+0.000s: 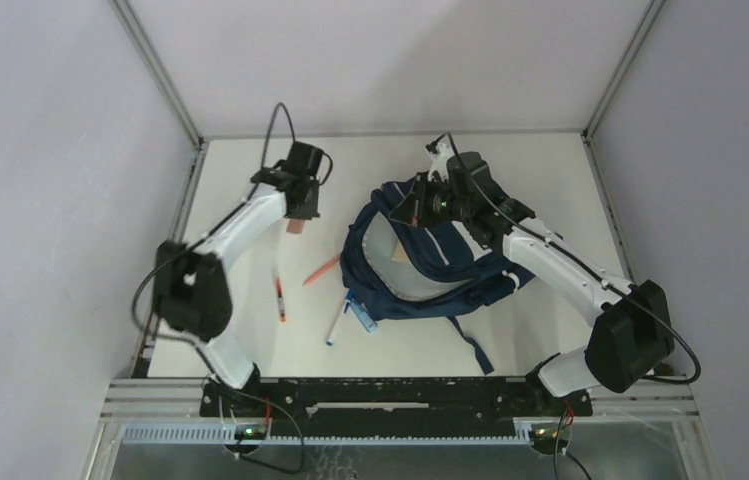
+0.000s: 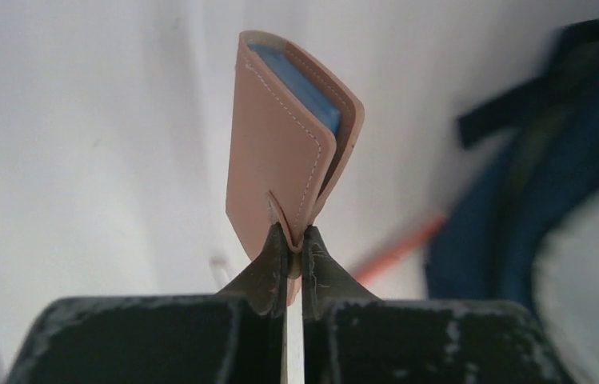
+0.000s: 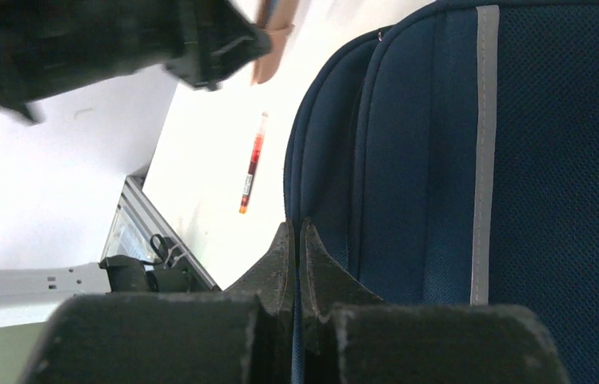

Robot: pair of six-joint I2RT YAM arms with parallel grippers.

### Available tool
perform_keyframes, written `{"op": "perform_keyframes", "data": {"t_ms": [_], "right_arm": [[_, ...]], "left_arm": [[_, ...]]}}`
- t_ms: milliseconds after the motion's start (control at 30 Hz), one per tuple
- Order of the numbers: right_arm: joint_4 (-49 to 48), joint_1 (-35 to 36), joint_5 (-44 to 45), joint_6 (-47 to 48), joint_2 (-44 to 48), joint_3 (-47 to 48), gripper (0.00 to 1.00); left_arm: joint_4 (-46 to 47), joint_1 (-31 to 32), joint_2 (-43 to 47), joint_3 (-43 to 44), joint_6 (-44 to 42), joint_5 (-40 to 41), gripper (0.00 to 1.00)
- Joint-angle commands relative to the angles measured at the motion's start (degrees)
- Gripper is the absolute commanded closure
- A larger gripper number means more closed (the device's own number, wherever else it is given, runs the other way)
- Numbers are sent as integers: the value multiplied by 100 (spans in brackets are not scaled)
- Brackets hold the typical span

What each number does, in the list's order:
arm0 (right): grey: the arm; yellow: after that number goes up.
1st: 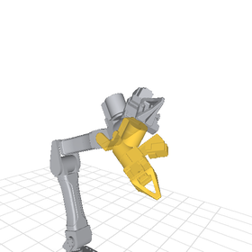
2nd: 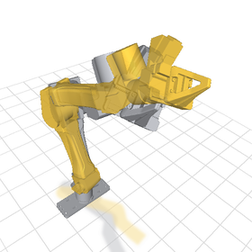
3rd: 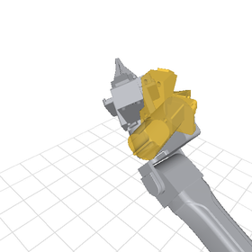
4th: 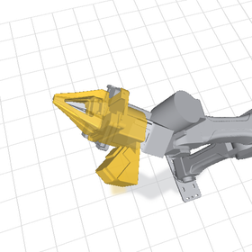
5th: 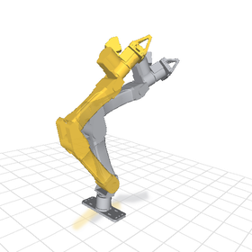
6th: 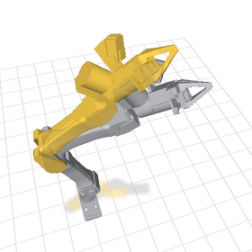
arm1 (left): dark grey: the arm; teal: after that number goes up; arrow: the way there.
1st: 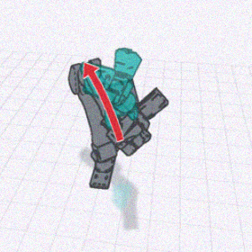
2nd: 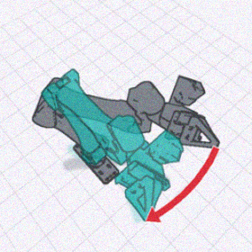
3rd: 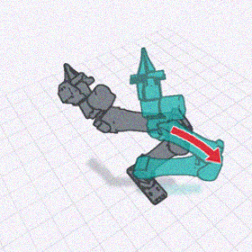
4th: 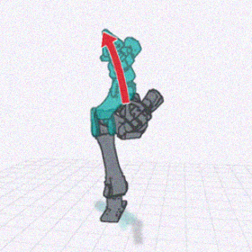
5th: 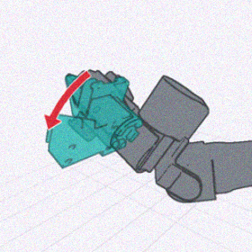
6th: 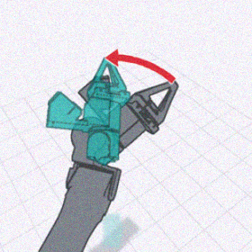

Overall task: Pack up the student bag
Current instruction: Pick up the personal item from the center of the board, then place the personal item in the student bag.

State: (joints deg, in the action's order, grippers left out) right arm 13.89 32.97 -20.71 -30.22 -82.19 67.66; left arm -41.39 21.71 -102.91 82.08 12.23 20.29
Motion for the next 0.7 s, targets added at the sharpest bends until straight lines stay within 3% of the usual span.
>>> {"op": "perform_keyframes", "data": {"t_ms": [0, 167, 300, 667], "right_arm": [[-521, -105, -310, -131, 185, 259, 100], [-566, -202, -334, -121, 210, 258, 100], [-609, -225, -375, -107, 237, 257, 100], [-652, -461, -787, -126, 364, 257, 100]], "left_arm": [[645, 8, 1745, -567, 565, -1708, 100], [2177, -31, 2865, -2038, 2236, -4456, 100], [4444, -8, 3043, -3100, 3978, -6092, 100], [7622, 574, 2010, -3557, 6008, -6583, 100]]}}
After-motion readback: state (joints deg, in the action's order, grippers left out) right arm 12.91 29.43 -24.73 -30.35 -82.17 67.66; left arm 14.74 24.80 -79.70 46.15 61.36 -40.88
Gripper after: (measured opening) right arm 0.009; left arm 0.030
